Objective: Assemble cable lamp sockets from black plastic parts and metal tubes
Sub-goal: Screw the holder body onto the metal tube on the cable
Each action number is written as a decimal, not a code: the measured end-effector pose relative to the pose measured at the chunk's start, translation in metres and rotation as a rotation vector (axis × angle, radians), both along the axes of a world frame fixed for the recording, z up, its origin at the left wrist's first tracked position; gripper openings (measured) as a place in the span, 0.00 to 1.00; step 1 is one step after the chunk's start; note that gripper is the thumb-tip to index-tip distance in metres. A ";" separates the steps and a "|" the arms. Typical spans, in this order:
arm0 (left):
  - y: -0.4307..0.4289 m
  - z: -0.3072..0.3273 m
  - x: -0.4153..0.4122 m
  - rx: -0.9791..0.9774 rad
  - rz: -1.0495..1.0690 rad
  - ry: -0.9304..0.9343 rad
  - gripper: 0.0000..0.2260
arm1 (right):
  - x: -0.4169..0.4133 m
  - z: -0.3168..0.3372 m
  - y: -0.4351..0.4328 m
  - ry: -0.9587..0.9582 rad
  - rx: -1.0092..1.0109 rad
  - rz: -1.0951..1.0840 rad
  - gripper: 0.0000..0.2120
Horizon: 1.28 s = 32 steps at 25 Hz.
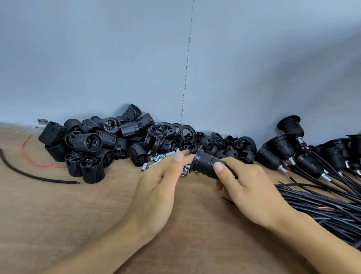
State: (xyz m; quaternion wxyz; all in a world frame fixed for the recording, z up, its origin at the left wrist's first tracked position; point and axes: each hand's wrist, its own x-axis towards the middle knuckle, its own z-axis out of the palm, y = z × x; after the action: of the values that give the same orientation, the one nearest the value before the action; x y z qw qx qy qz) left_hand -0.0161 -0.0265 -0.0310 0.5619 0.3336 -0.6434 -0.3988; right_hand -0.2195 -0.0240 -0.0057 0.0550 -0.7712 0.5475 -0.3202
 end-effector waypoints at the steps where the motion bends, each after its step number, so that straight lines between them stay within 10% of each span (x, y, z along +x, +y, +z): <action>1: -0.001 0.000 -0.002 0.007 0.038 -0.031 0.27 | -0.001 0.000 -0.001 -0.050 -0.007 -0.008 0.22; 9: -0.009 0.003 -0.004 0.110 0.042 -0.048 0.25 | -0.002 -0.002 0.000 0.189 -0.019 0.155 0.21; 15: 0.000 0.010 -0.008 -0.079 0.088 -0.174 0.17 | -0.006 -0.002 -0.004 -0.146 -0.014 0.133 0.09; 32: -0.005 0.030 -0.009 0.103 0.074 -0.197 0.16 | -0.005 -0.004 -0.005 0.026 -0.081 0.059 0.22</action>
State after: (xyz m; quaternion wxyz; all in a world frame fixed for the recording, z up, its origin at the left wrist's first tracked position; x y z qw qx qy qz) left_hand -0.0251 -0.0311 -0.0008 0.4922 0.4230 -0.6615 -0.3757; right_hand -0.2250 -0.0286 -0.0101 0.0259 -0.7928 0.5117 -0.3302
